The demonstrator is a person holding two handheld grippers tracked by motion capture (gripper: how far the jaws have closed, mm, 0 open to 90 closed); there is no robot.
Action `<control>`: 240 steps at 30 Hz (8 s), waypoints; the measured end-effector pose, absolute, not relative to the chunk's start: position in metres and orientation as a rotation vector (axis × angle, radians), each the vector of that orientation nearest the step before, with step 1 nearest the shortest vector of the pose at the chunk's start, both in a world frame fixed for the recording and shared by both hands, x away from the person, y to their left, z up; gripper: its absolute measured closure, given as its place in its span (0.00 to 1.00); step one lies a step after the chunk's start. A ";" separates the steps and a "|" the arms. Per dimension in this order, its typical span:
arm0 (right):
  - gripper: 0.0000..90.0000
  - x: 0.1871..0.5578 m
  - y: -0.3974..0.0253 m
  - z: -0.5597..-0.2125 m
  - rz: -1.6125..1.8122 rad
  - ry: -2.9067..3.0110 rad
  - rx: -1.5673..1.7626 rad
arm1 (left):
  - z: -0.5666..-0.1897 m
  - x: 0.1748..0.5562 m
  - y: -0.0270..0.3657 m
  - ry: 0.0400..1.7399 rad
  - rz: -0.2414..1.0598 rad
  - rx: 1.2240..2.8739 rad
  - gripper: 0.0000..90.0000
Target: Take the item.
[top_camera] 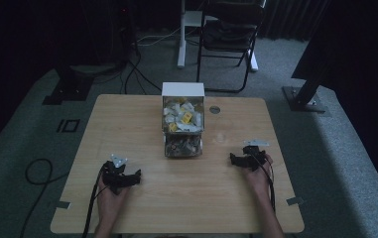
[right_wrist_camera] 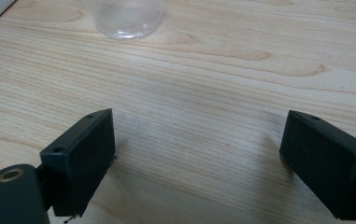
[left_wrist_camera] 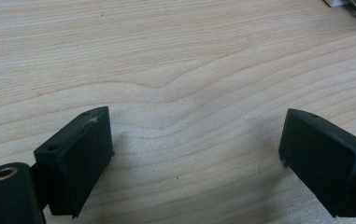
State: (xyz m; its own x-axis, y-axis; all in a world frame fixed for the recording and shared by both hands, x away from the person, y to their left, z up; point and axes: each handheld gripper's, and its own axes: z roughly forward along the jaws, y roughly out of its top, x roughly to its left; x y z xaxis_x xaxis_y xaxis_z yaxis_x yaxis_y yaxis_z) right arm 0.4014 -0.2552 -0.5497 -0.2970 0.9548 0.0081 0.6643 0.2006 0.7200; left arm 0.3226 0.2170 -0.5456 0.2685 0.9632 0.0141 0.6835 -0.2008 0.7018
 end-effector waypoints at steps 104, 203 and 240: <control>0.51 0.342 -0.126 -0.471 1.211 2.274 0.876 | -0.546 0.321 0.216 1.472 0.622 1.966 0.12; 1.00 0.337 -0.117 -0.454 1.278 2.243 0.817 | -0.546 0.321 0.216 1.473 0.621 1.966 0.12; 1.00 0.327 -0.145 -0.430 1.273 2.166 0.828 | -0.545 0.321 0.216 1.473 0.619 1.968 0.12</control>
State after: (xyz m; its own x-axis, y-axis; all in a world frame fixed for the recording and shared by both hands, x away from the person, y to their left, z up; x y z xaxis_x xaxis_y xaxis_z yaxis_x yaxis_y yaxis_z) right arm 0.3272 -0.1452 -0.4301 -0.6951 0.7109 -0.1072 0.2521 0.3807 0.8897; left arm 0.3214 0.2164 -0.5455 0.2764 0.9609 0.0141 0.6825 -0.2066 0.7011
